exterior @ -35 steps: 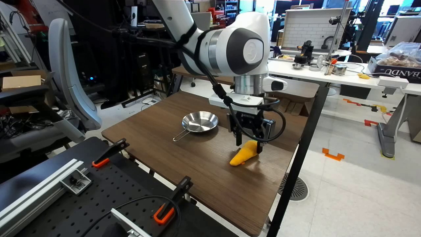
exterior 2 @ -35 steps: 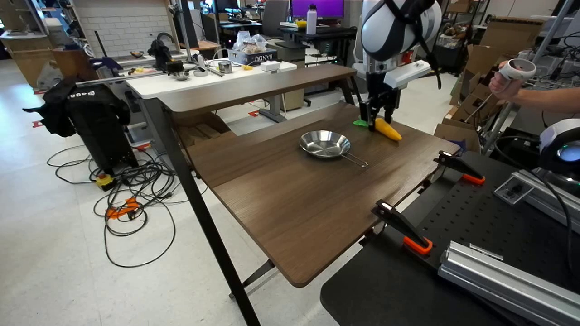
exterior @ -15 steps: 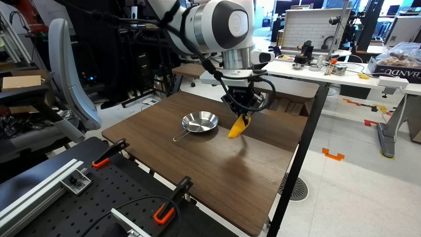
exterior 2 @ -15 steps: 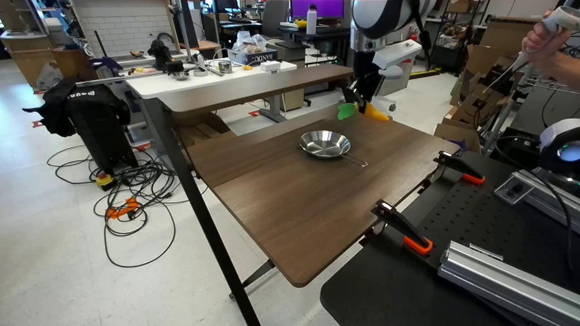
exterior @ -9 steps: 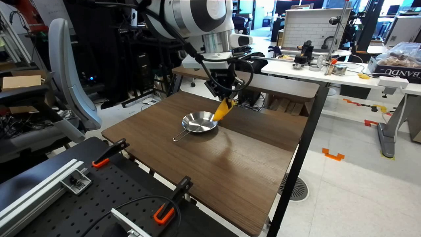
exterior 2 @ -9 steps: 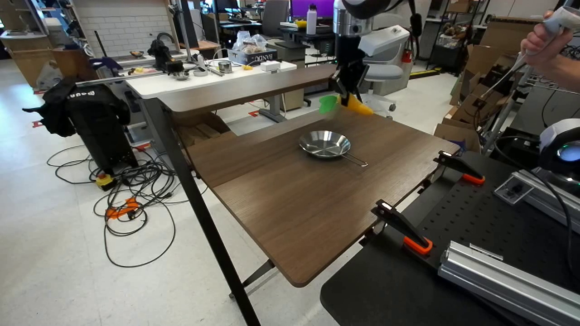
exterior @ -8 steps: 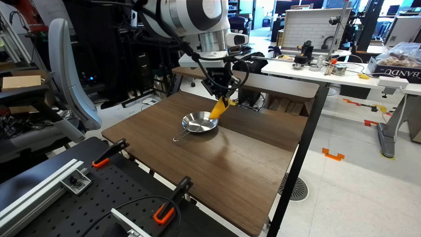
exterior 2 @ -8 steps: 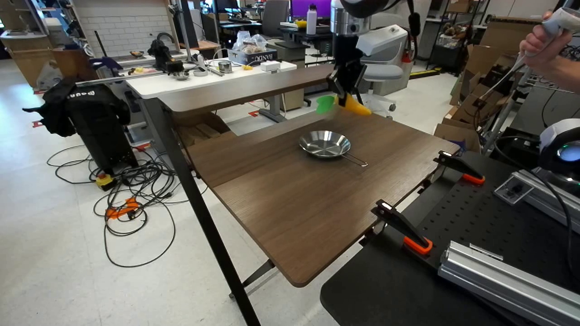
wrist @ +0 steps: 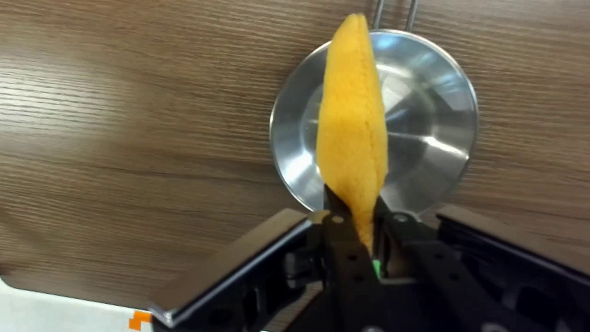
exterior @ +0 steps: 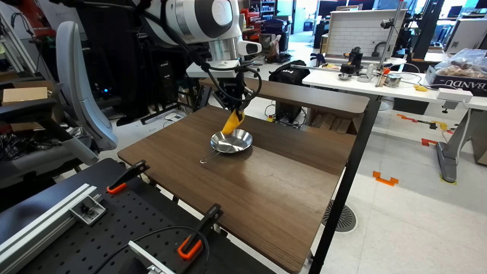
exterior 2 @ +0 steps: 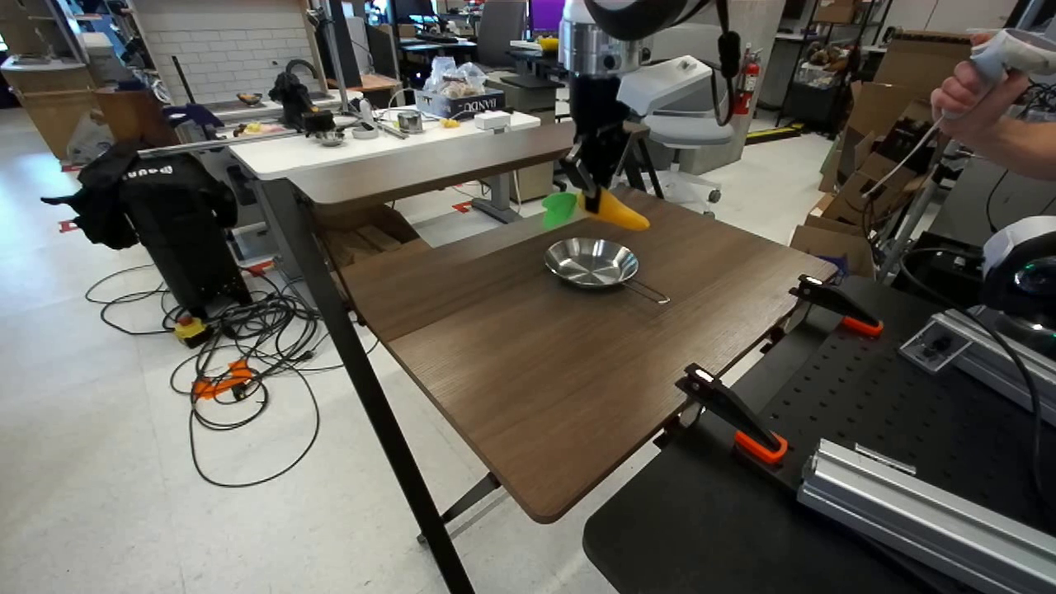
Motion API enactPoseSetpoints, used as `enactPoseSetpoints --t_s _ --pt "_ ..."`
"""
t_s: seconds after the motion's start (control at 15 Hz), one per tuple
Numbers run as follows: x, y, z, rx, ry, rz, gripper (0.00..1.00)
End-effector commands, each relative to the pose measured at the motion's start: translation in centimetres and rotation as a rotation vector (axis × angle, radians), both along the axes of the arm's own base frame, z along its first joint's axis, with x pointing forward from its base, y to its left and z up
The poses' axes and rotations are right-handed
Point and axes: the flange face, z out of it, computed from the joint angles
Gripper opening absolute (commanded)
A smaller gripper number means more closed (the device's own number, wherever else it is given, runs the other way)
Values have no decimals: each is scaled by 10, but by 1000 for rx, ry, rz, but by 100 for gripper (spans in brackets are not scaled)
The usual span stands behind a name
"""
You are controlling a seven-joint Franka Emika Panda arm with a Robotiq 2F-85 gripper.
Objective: Put the stuffed carrot in the pan
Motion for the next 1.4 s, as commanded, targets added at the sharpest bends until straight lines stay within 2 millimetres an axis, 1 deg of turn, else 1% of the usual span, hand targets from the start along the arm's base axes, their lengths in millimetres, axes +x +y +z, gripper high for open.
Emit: enactPoseSetpoints --t_s 0.0,0.07,0.2,0.27,0.4,0.53,0.6,0.73,1.0,1.33 --pt "-4 19 -2 -1 1 16 37" --pt "-4 22 -3 -3 2 20 38" --pt "-5 25 -4 -3 5 23 51" --pt "-6 26 -4 -2 5 24 60" --pt "-6 24 -2 -1 6 22 73" --pt "-7 23 1 -2 5 21 87" --pt "-8 23 3 -1 3 20 96" --pt "-10 22 10 0 -2 19 100" --pt "-15 24 29 5 -12 20 100" --pt "-30 26 60 7 -55 18 100"
